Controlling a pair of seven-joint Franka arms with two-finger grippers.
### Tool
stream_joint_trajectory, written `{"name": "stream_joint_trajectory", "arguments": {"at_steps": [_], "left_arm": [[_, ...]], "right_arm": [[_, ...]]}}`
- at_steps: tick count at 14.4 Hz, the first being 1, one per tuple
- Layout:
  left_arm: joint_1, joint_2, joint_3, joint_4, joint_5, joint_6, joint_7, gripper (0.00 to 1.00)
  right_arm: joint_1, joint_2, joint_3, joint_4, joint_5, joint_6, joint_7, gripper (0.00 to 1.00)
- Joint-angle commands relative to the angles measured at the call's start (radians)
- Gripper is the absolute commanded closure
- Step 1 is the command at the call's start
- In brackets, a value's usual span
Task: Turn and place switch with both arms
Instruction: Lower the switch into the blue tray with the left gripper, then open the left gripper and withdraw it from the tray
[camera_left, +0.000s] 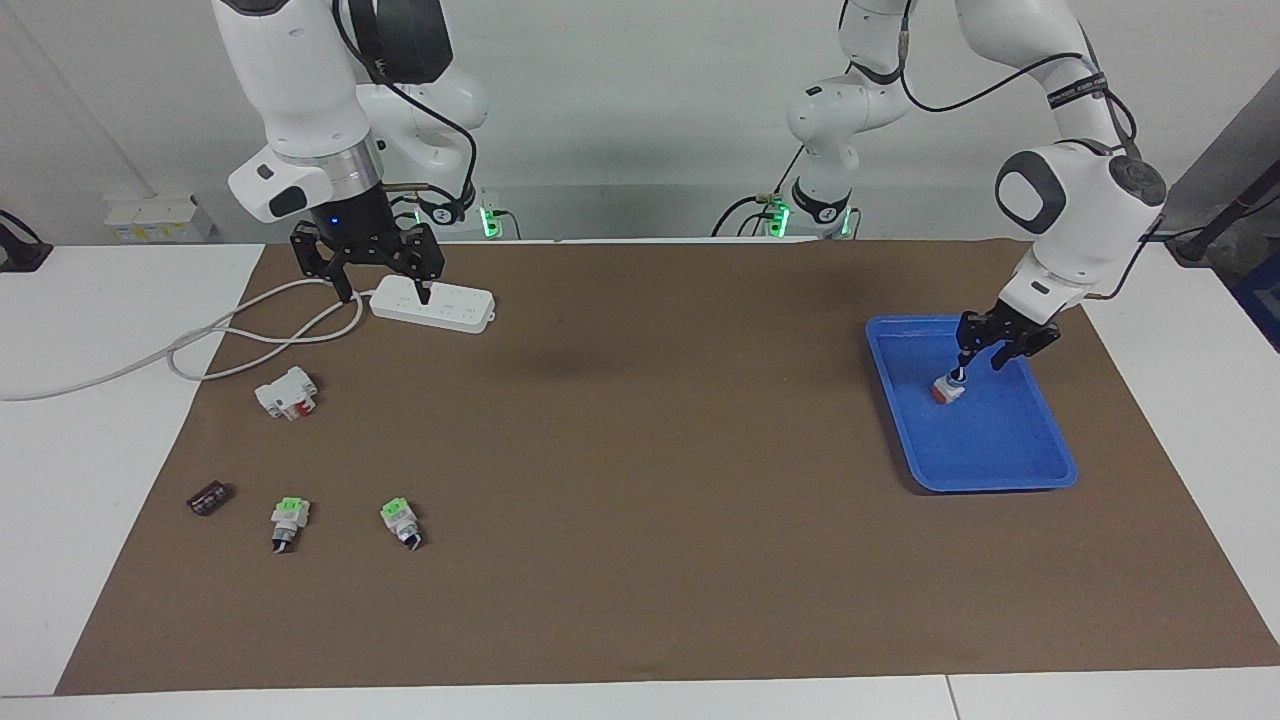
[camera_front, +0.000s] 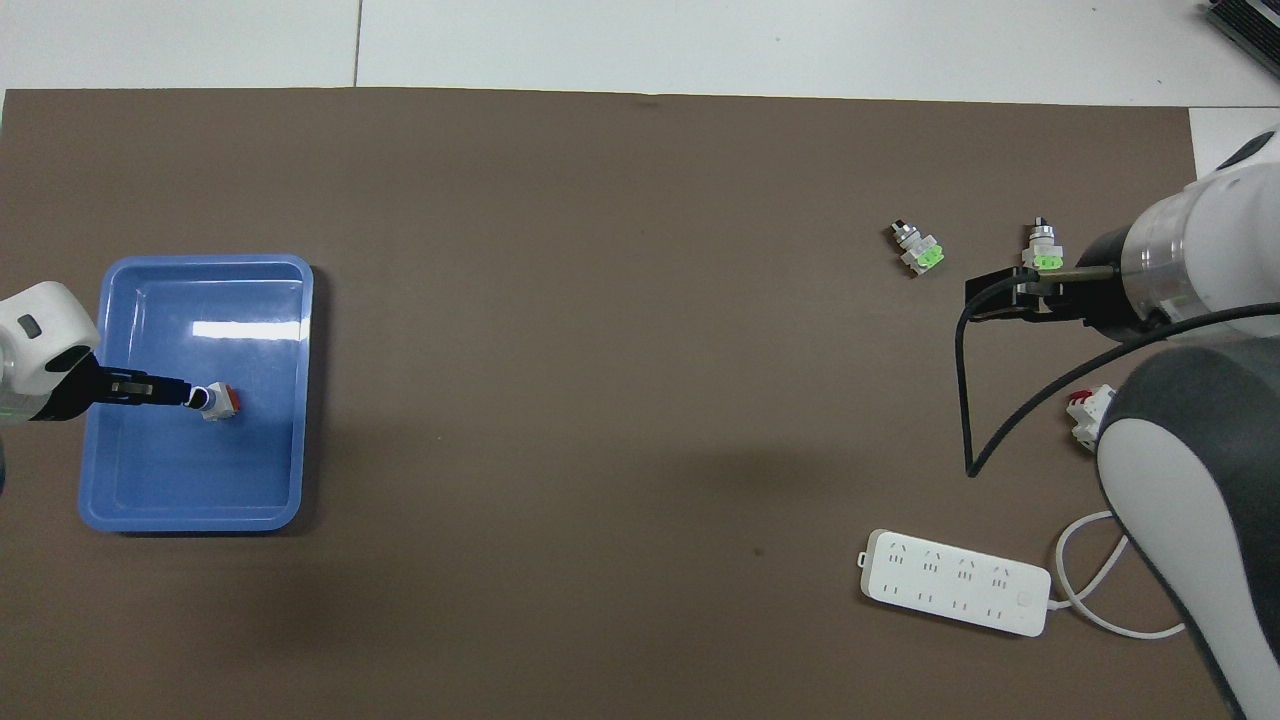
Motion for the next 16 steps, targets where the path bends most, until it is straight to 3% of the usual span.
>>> {"name": "stream_joint_trajectory", "arguments": {"at_steps": [1,4,7,11,16], "left_arm": [[-0.001,0.019,-0.013,0.103,0.016,-0.061,-0.027,0.0],[-0.05,0.057,-0.013,0.29,0.019,-0.219,-0.145,0.01],[-0.146,0.062,-0.019,0.442,0.189,-0.372,-0.264,0.01],[-0.229,0.068,-0.024,0.638,0.192,-0.598,-0.324,0.02],[-0.278,0.032,-0.025,0.698,0.125,-0.706,-0.364,0.02]], "right_arm": [[-0.015,-0.002,0.007,0.004,-0.004,-0.03,0.025,0.0],[-0.009,-0.003,0.007,0.001,-0.003,-0.03,0.025,0.0],[-0.009,-0.003,0.007,0.003,-0.003,-0.03,0.024,0.0],[-0.007,-0.003,0.007,0.001,-0.001,-0.029,0.019,0.0],[-0.009,-0.003,0.007,0.001,-0.001,-0.029,0.017,0.0]]}}
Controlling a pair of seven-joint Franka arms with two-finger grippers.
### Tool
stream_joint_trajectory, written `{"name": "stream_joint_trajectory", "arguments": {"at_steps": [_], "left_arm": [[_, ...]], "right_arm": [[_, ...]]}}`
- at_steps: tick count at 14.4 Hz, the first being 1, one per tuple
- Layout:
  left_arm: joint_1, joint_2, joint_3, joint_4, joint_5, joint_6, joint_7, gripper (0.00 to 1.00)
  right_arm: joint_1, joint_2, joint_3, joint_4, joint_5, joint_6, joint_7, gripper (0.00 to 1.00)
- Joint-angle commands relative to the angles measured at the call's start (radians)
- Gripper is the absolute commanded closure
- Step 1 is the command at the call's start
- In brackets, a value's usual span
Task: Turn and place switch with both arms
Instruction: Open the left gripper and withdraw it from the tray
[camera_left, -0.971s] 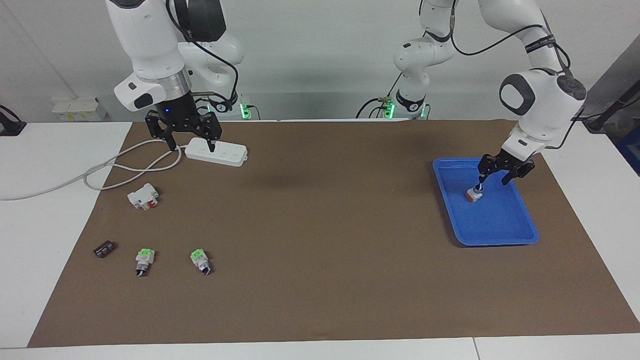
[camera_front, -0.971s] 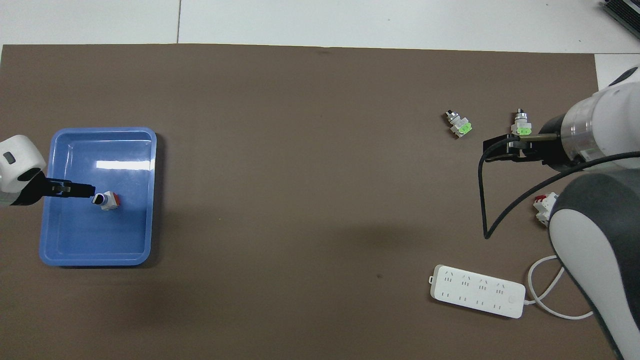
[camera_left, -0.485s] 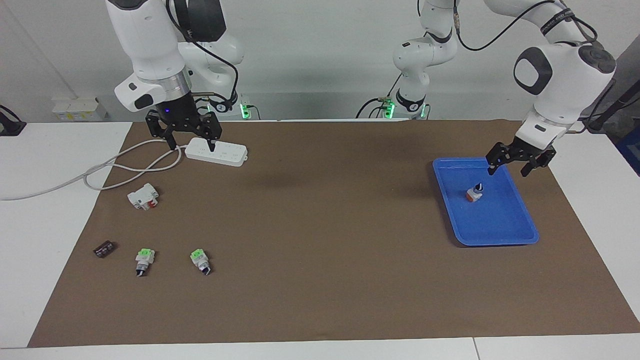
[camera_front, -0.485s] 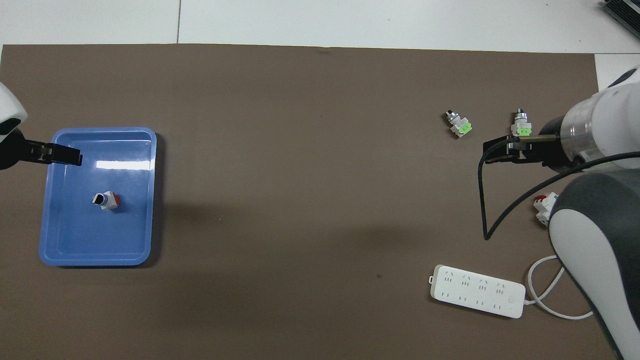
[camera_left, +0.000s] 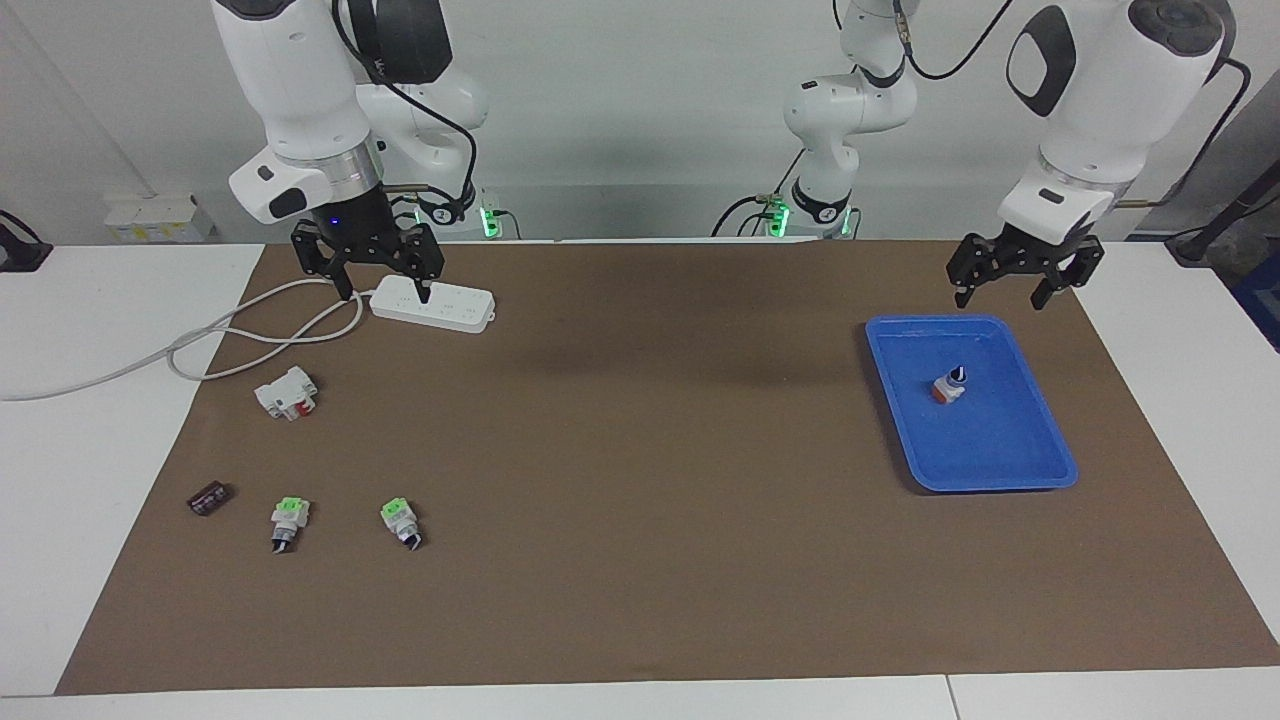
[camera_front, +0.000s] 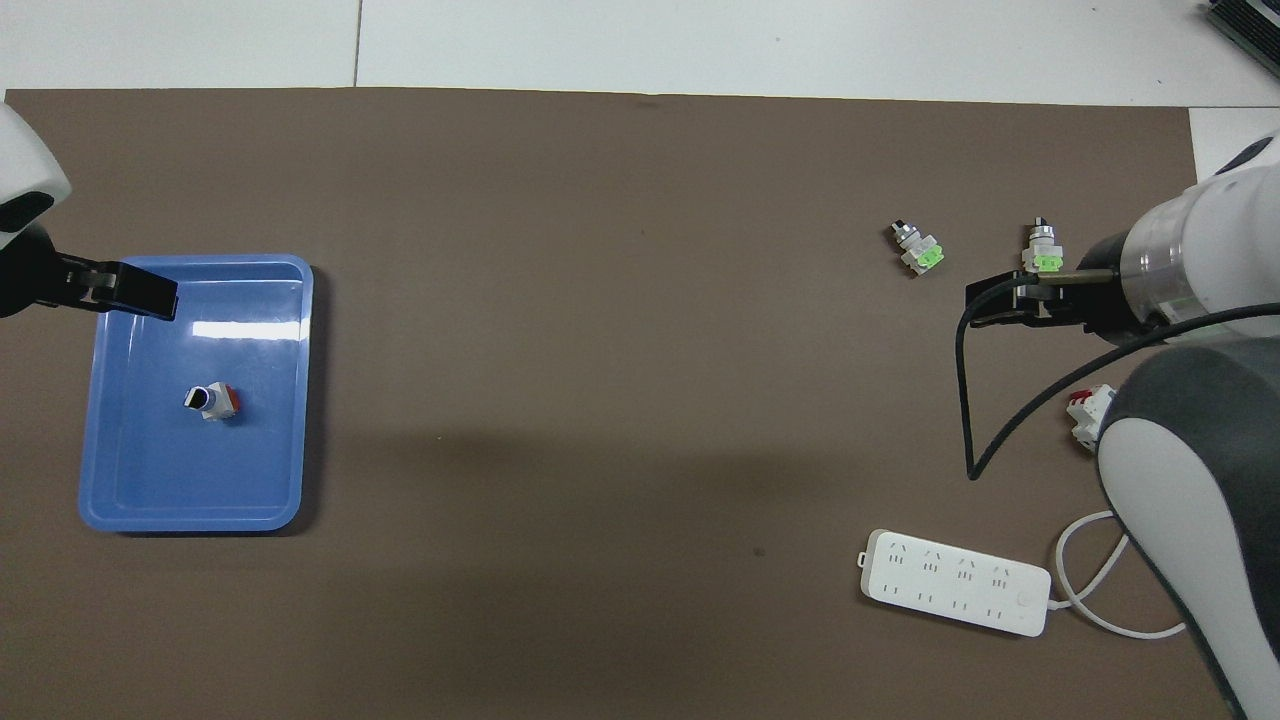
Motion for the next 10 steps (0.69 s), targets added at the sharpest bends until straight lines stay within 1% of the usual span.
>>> {"name": "stream_joint_trajectory", "arguments": {"at_steps": [1,3,5,7,9,10], "left_arm": [[-0.014,-0.02,0.013,0.039,-0.058,-0.04,-0.028,0.01],[-0.008,-0.049,0.014,0.006,-0.069,-0.043,-0.024,0.0],[-0.005,-0.086,0.017,-0.066,-0.069,-0.017,-0.027,0.0],[-0.004,-0.089,0.02,-0.085,-0.069,0.034,-0.027,0.0],[-0.001,-0.089,0.022,-0.091,-0.069,0.055,-0.036,0.0],[0.019,-0.092,0.02,-0.1,-0.069,0.07,-0.034,0.0]], "right_arm": [[-0.009,-0.003,0.007,0.001,-0.003,-0.014,0.011,0.0],[-0.007,-0.003,0.007,0.001,-0.003,-0.014,0.012,0.0],[-0.009,-0.003,0.007,0.001,-0.002,-0.014,0.012,0.0],[-0.009,-0.003,0.007,0.001,-0.002,-0.014,0.015,0.0],[-0.01,-0.003,0.007,0.001,-0.002,-0.014,0.017,0.0],[-0.01,-0.003,0.007,0.001,-0.003,-0.014,0.017,0.0]]}}
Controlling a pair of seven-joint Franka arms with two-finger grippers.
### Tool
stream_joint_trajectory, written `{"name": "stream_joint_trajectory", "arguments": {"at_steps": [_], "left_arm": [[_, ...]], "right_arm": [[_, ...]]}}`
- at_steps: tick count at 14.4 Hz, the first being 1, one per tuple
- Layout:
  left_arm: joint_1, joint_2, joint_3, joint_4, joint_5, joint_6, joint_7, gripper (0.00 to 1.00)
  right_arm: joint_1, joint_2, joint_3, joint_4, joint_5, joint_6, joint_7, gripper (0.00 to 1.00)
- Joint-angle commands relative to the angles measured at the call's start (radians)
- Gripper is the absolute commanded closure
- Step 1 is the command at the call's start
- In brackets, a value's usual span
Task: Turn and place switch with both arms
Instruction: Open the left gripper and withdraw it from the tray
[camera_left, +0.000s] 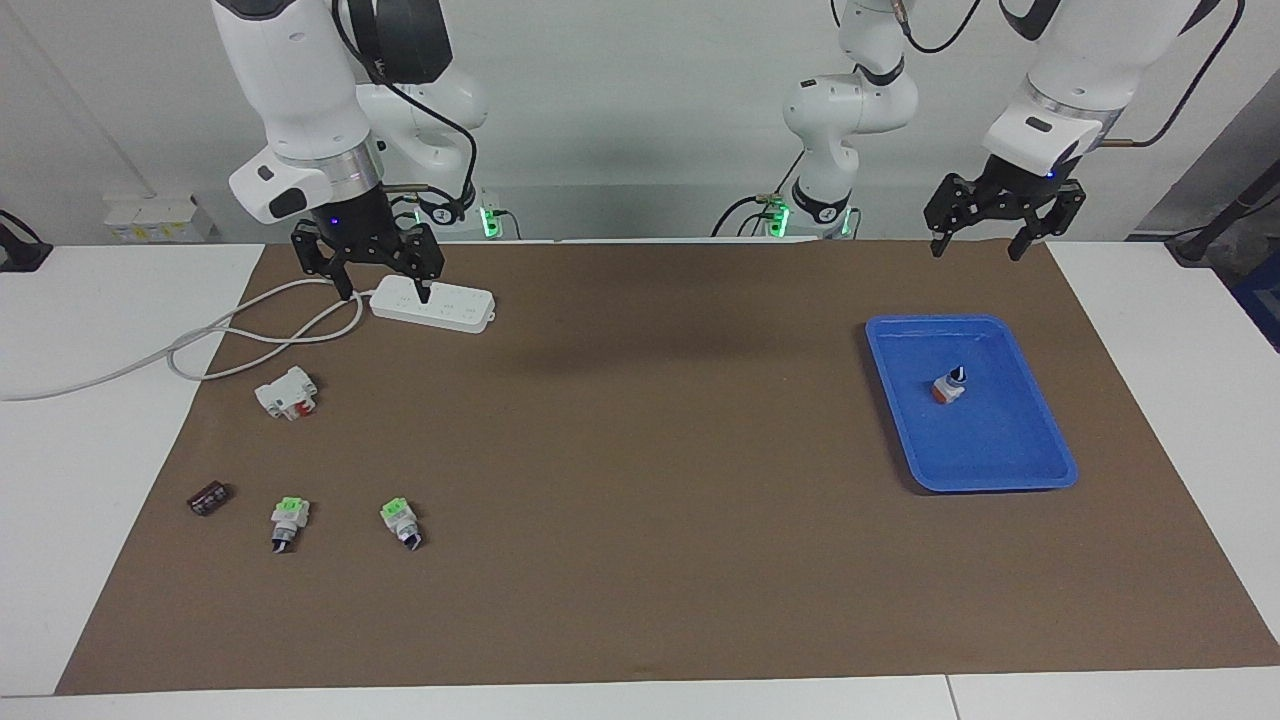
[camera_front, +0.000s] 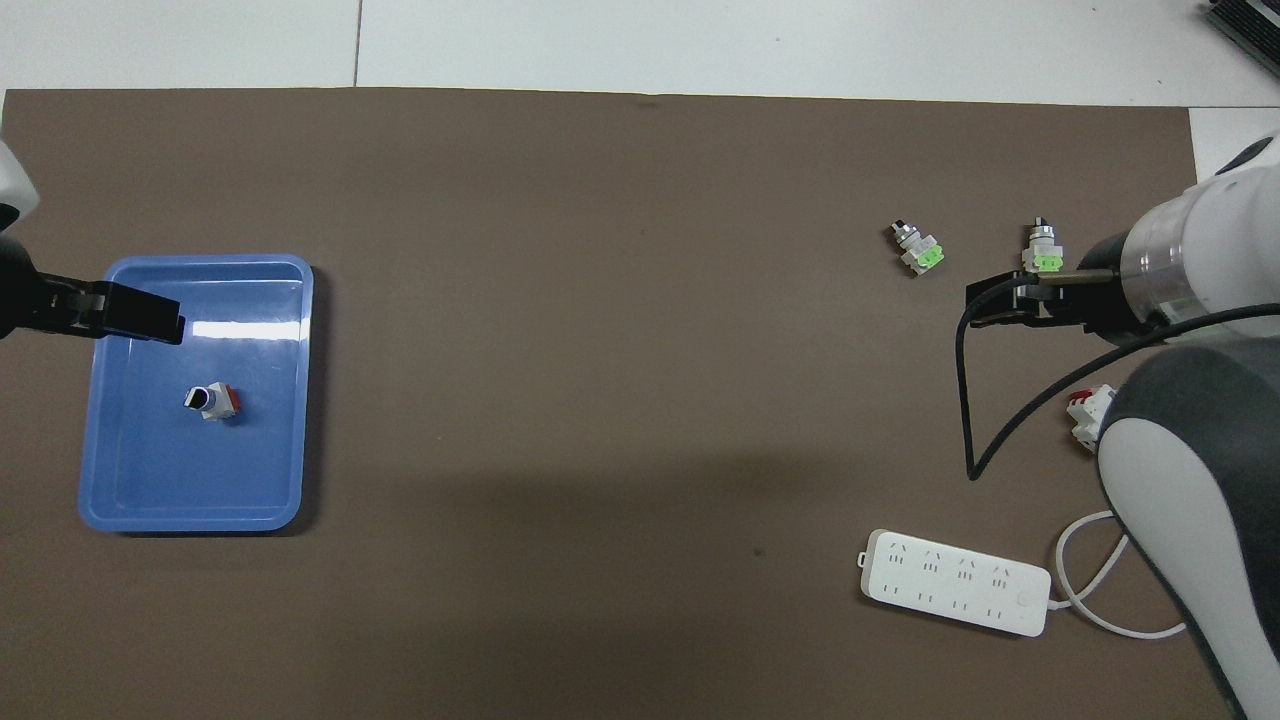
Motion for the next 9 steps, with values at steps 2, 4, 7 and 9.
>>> {"name": "stream_joint_trajectory", "arguments": {"at_steps": [2,4,7,9], "left_arm": [[0.034,-0.051,0.004,-0.09,-0.017,0.07,-0.005,0.0],[0.034,-0.073,0.004,-0.138,-0.018,0.105,-0.007,0.0],[0.034,-0.076,0.003,-0.143,-0.018,0.106,-0.007,0.0],[0.034,-0.076,0.004,-0.143,-0.018,0.105,-0.005,0.0]], "right_arm": [[-0.012,-0.003,0.007,0.001,-0.002,-0.014,0.017,0.0],[-0.012,-0.003,0.007,0.001,-0.002,-0.014,0.018,0.0],[-0.01,-0.003,0.007,0.0,-0.002,-0.014,0.018,0.0],[-0.01,-0.003,0.007,-0.002,-0.002,-0.014,0.018,0.0]]}}
